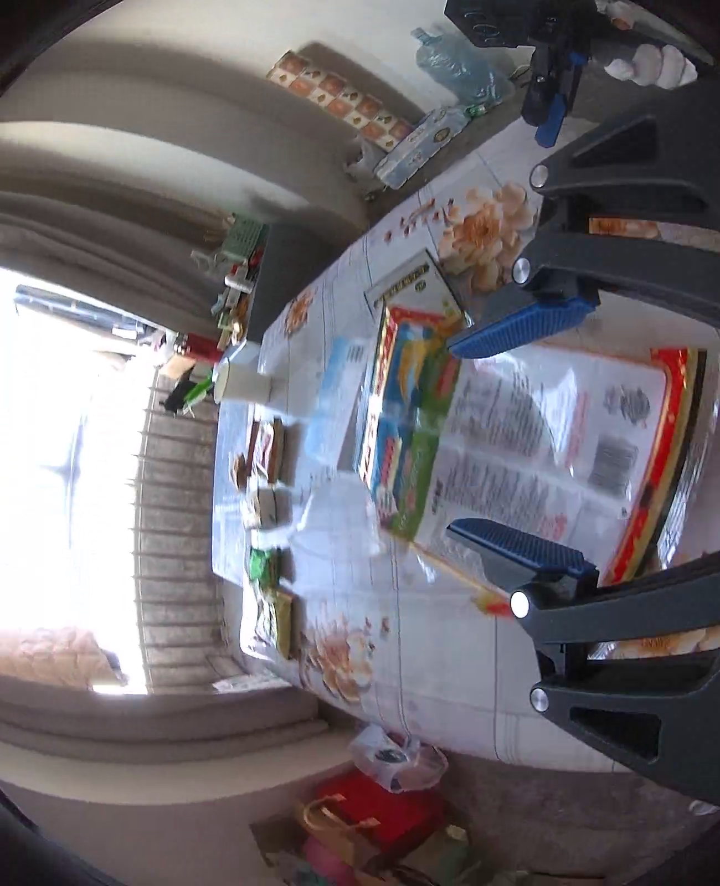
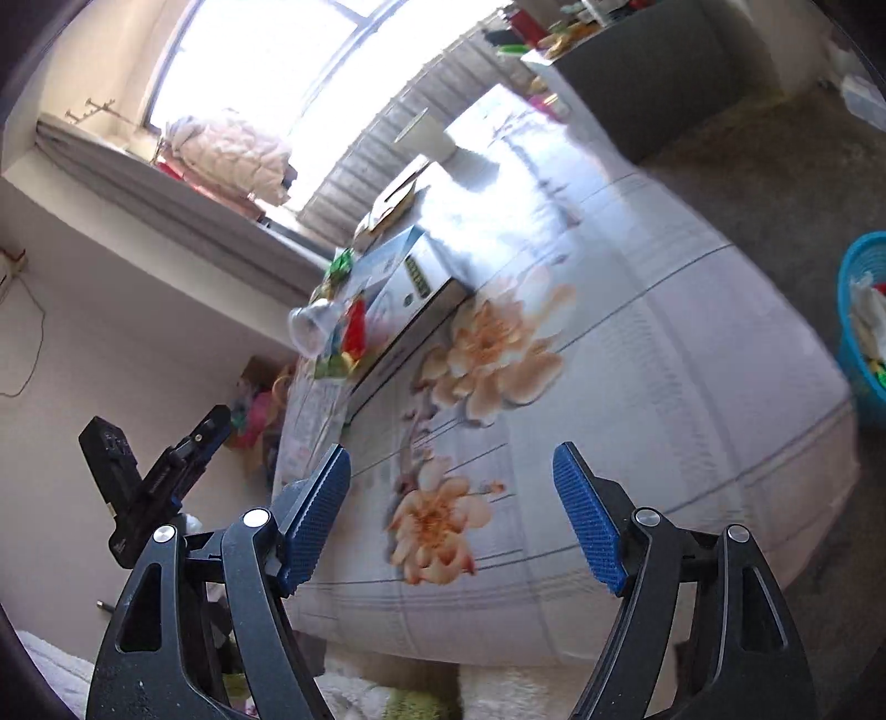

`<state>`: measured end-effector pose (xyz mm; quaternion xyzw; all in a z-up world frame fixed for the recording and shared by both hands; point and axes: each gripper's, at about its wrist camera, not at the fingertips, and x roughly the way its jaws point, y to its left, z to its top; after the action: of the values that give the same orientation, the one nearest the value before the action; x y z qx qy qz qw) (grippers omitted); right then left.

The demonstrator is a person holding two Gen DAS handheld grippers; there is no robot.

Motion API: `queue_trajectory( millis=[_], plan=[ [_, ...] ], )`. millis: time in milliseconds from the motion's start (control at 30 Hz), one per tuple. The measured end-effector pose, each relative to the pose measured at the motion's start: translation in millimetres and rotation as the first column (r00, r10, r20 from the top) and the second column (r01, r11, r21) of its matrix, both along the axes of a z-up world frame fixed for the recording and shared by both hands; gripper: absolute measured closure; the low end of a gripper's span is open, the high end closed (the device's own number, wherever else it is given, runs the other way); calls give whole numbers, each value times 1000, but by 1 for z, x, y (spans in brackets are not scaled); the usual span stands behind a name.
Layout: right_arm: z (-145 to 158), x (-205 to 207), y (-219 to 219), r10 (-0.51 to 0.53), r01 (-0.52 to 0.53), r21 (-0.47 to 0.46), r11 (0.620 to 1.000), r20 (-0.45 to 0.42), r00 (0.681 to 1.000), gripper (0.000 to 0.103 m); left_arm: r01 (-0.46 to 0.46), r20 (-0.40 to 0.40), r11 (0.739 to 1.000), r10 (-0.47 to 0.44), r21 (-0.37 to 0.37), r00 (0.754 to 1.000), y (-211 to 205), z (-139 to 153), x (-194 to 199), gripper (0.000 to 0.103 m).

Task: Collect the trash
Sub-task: 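Grasp the large printed plastic bag with the right tool, then lift the printed bag with the right tool while the left tool grasps the clear plastic container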

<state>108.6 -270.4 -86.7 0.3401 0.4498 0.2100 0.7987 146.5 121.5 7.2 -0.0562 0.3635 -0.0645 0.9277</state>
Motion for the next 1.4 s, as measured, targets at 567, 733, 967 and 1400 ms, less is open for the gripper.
queue_trajectory(
  millis=[567, 733, 967, 1400],
  plan=[
    [-24, 93, 157, 192, -189, 34, 981, -123, 974, 41, -134, -125, 991, 130, -20, 984, 56, -59, 3, 56],
    [-25, 93, 174, 214, -216, 1, 976, -138, 967, 74, -131, -147, 991, 124, -37, 981, 60, -63, 3, 56],
    [-20, 86, 172, 233, -239, -37, 970, -126, 964, 87, -131, -137, 988, 119, -80, 983, 66, -56, -4, 56],
    [2, 54, 86, 115, -120, -66, 991, -76, 990, 91, -68, -105, 991, 56, -119, 993, 47, -43, 4, 56]
  ],
)
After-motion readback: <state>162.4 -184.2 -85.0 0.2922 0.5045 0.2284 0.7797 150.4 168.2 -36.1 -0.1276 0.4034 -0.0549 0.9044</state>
